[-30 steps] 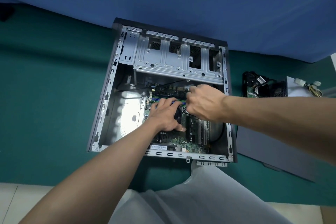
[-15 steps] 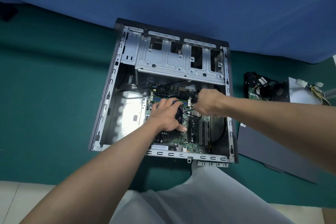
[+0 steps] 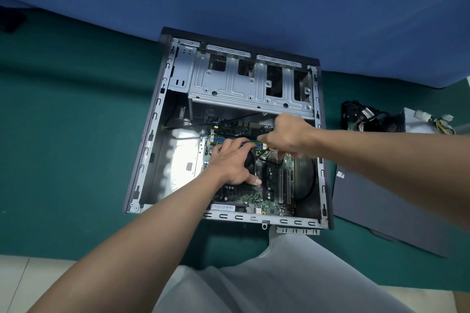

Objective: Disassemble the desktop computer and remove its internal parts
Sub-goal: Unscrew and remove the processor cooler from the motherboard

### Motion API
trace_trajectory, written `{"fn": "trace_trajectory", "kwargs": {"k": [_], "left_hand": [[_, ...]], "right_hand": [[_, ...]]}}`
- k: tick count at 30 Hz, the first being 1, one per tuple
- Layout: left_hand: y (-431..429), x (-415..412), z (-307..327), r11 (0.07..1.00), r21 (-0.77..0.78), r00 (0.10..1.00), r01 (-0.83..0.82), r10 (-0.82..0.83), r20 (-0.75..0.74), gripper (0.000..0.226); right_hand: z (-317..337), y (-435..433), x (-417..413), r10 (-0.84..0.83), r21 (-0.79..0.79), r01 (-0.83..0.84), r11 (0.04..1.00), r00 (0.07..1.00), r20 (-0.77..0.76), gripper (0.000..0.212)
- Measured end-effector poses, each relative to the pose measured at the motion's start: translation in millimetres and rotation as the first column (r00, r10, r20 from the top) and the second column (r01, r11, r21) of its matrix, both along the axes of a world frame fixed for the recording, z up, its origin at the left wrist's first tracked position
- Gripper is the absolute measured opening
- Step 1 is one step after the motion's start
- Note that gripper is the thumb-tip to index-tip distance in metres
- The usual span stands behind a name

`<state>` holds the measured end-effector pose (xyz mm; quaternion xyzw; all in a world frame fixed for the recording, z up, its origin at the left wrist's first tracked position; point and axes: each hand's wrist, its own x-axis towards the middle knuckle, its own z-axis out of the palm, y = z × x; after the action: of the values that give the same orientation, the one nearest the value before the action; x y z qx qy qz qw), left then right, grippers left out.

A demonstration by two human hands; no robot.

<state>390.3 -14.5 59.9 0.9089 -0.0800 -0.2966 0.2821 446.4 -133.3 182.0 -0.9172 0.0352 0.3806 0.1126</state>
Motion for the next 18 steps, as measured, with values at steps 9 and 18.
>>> {"fn": "trace_trajectory", "kwargs": {"k": [9, 18], "left_hand": [[-1.7, -0.3, 1.0, 1.0, 0.007, 1.0, -0.002, 0.002, 0.002, 0.101], [-0.4, -0.1, 0.9, 1.0, 0.007, 1.0, -0.001, 0.001, 0.008, 0.102]], "right_hand": [[7.6, 8.3, -6.2, 0.69, -0.304, -0.659, 0.688, 0.724, -0.011, 0.027], [5.0, 6.1, 0.1, 0.703, -0.208, -0.674, 0.709, 0.698, 0.133, 0.035]]}}
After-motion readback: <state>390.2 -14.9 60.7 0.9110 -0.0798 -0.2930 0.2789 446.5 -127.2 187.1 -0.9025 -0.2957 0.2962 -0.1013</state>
